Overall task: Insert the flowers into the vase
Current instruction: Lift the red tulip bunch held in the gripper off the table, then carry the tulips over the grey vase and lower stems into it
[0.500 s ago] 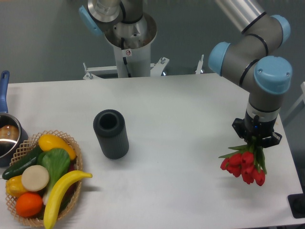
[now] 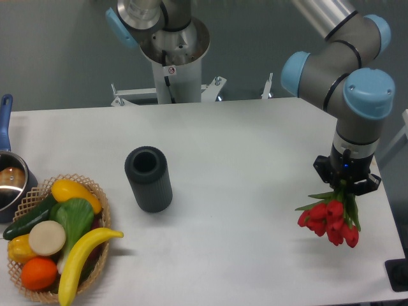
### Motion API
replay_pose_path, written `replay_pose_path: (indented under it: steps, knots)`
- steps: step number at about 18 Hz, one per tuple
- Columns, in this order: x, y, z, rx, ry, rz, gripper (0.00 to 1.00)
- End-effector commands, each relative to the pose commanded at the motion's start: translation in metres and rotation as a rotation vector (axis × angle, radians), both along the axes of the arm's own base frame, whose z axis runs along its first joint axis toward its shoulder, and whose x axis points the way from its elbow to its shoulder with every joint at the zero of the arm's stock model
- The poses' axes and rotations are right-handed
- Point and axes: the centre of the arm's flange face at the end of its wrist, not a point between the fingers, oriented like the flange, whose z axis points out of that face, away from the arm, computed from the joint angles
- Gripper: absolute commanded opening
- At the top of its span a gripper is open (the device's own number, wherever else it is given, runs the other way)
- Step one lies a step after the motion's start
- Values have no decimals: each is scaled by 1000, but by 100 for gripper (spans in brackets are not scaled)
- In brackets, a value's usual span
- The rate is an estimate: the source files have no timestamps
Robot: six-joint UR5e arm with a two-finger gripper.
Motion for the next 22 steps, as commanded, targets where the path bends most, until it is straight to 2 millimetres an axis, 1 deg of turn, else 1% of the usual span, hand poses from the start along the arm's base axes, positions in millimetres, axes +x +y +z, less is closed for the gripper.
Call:
replay_pose_path:
  steps: [2,3,4,6,8,10,12,14,16,17,19,20,22]
  knots:
    - [6,6,8,58,-14,-15,0]
    - [8,9,7,83,-27,-24,0]
    - [12,14,7,103,-37,-34,0]
    - [20,26,14,150,-40,-58,0]
    - [32,35,38,293,-72,-45,0]
    - [39,44,51,412,-121,-26,0]
    - [47,51,61,479,-165,-4,0]
    - [65,66,74,558,-229,-17,0]
    - [74,75,79,629,-310,-3,0]
    - [79,77,85,659,-328,-16,0]
    - [102,86,93,722,-372,-67,0]
    - [108,86,95,774,-401,-91,0]
    - [118,83,86,895,-506,-133,0]
